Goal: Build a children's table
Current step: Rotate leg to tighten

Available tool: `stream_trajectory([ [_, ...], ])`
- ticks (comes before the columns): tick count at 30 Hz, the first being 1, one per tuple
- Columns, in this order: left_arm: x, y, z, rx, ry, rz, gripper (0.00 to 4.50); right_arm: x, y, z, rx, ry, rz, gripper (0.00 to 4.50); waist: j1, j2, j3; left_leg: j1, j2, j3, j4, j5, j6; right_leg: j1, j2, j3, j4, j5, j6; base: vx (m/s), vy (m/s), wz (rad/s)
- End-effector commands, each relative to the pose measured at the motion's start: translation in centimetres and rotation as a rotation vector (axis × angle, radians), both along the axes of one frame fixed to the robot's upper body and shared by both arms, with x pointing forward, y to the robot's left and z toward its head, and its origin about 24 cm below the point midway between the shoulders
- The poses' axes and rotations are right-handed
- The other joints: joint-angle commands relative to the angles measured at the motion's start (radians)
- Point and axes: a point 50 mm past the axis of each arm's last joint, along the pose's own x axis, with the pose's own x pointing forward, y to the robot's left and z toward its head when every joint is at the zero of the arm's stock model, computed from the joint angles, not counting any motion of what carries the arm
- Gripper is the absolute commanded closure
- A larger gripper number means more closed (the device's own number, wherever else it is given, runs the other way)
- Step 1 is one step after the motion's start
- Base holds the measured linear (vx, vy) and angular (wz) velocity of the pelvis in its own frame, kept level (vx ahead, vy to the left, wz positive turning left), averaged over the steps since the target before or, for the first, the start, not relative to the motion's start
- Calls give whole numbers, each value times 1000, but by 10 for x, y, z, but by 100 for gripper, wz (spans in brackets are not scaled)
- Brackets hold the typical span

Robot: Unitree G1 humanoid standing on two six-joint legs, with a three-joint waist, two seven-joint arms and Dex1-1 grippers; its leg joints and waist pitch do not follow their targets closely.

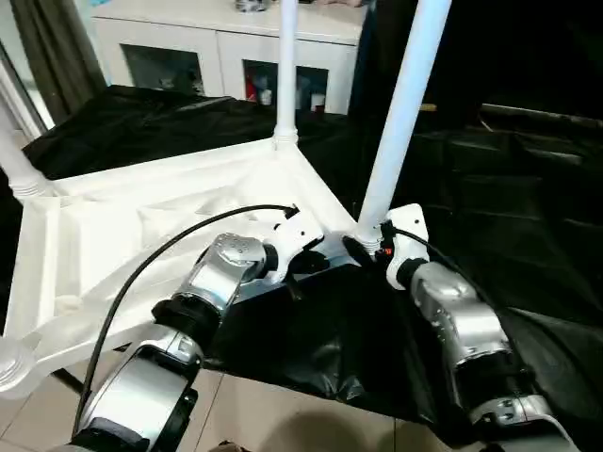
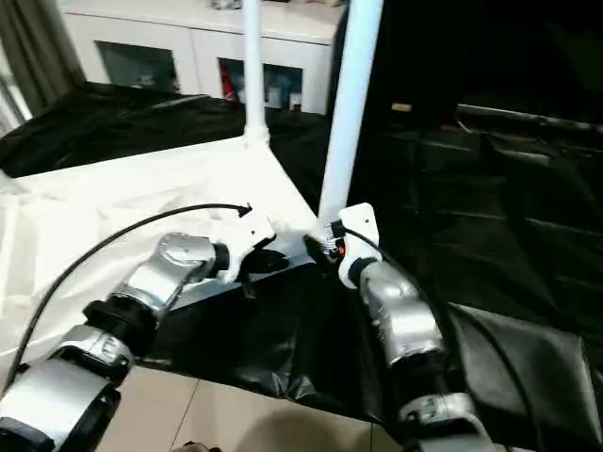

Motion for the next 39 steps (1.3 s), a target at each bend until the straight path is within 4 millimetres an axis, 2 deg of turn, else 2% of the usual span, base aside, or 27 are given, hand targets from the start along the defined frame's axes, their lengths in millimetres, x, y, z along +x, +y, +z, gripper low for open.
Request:
stream_trajectory([
  [1,-4,7,4,-16,-14,-82,450,-6,-4,11,-12,31,164,61,4,-9,-59,26,33,-25,-75,-388,-2,29,-44,28,-95,-412,-144,0,0,0],
  [4,-9,15,6,-28,6,-155,450,-11,-14,17,-29,53,252,61,3,-9,-63,17,35,-22,-72,-340,9,37,-46,30,-80,-321,-173,0,0,0],
  [7,-15,24,9,-30,37,-238,450,-18,-21,23,-51,71,345,61,7,-6,-65,21,39,-18,-68,-309,19,36,-49,30,-74,-267,-210,0,0,0],
  [9,-18,29,11,-26,41,-267,450,-18,-23,27,-60,62,374,61,8,-4,-68,18,41,-18,-66,-279,23,39,-48,29,-65,-215,-229,0,0,0],
  [11,-19,32,13,-27,47,-281,450,-18,-24,30,-64,56,390,61,9,-3,-71,19,41,-15,-62,-242,29,39,-43,28,-55,-137,-254,0,0,0],
  [14,-21,36,15,-32,49,-302,450,-22,-22,32,-70,65,451,61,12,-4,-72,21,41,-13,-59,-223,38,41,-43,28,-50,-92,-271,0,0,0],
  [16,-23,37,16,-38,55,-313,450,-25,-21,32,-76,77,492,61,18,-5,-69,21,42,-11,-60,-232,41,41,-44,28,-53,-119,-268,0,0,0],
  [20,-25,37,16,-45,61,-321,450,-28,-18,30,-80,82,520,61,27,-6,-65,25,44,-12,-63,-274,15,35,-48,31,-62,-220,-239,0,0,0],
  [23,-25,36,17,-48,55,-318,450,-27,-15,29,-74,71,532,61,26,-7,-65,27,43,-13,-65,-297,-1,33,-48,32,-65,-251,-225,0,0,0],
  [28,-25,34,17,-48,52,-315,450,-30,-13,29,-66,80,566,61,27,-7,-68,23,42,-14,-63,-267,7,36,-46,31,-59,-208,-226,0,0,0],
  [29,-25,34,17,-48,52,-314,450,-30,-14,29,-68,81,569,86,27,-8,-68,23,41,-13,-62,-259,10,36,-46,31,-58,-196,-230,0,0,0],
  [32,-25,34,16,-46,51,-310,450,-31,-14,28,-69,88,577,99,28,-11,-69,21,41,-12,-60,-240,21,39,-46,30,-56,-179,-235,0,0,0],
  [34,-24,35,16,-45,49,-305,450,-31,-15,27,-73,91,579,129,28,-10,-69,22,41,-12,-59,-239,22,38,-46,30,-56,-181,-236,0,0,0],
  [39,-24,36,15,-41,48,-299,450,-31,-17,25,-86,97,580,159,28,-11,-69,22,41,-12,-59,-245,21,38,-46,30,-57,-197,-233,0,0,0],
])
